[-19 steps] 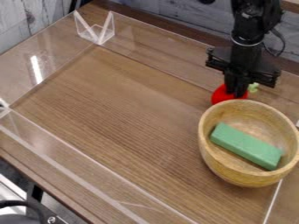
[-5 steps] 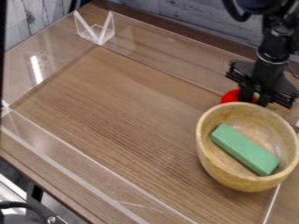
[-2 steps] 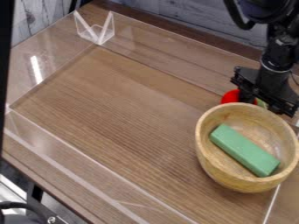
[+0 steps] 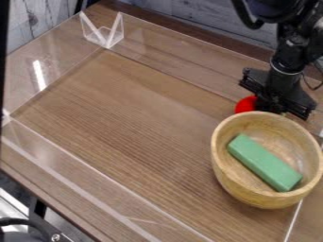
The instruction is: Move the red fruit to the right side of the table
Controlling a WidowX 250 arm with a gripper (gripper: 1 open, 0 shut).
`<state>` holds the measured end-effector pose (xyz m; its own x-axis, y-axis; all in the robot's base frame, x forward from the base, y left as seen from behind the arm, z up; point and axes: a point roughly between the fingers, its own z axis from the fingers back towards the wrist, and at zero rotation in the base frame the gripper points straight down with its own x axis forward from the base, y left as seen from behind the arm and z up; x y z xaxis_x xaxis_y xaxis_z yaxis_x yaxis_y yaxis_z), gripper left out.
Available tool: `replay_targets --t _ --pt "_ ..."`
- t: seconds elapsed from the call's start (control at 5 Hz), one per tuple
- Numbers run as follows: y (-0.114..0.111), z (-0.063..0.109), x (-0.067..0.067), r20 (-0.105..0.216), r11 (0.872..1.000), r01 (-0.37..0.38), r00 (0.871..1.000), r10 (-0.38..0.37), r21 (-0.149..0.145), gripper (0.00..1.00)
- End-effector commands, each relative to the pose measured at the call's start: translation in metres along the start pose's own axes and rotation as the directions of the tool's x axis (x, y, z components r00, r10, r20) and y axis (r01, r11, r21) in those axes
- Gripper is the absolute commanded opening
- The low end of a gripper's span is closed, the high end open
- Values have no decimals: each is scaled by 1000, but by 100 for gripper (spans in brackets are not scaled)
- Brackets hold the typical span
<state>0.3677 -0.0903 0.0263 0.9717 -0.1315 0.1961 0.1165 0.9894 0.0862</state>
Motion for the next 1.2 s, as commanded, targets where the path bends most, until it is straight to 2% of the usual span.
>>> replay_targets --t 0.0,0.6,1.0 --pt "21 1 2 9 1000 11 1000 -11 13 0" --pt "46 5 1 3 992 124 992 -124 19 0" --pt "36 -7 -3 -4 991 130 991 -130 32 0"
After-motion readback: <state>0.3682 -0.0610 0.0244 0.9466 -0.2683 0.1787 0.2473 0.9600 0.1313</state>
